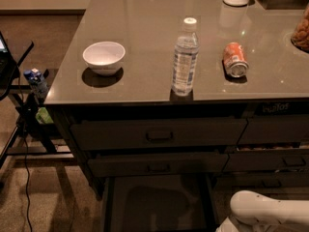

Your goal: Close bottom drawer

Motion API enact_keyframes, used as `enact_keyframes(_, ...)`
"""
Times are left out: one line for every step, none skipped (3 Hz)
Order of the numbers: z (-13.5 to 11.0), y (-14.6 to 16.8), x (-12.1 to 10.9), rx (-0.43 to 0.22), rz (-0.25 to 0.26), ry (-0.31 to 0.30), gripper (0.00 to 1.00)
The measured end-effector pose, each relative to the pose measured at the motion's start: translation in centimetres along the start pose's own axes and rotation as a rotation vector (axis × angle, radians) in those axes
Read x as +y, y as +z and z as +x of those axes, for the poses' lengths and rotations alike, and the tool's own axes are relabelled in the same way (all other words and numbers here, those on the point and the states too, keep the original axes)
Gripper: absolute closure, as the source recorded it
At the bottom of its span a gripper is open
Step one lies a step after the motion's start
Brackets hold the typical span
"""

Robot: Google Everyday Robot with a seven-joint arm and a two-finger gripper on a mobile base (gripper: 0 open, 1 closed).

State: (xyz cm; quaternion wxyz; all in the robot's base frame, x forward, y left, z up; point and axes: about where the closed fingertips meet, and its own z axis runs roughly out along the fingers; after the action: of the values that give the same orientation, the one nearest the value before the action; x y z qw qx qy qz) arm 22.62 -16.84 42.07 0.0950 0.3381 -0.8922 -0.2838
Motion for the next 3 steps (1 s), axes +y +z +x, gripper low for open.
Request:
enact_keyframes(0.1, 0.6, -0.1, -0.002, -0.013, 0.009, 1.0)
enact_keyframes(-0.3, 3.2, -1.9, -0.042, -0.044, 0.054, 1.0)
enact_keyframes(-1.3, 5.8, -4.8, -0.116, -0.082, 0.107, 1.0)
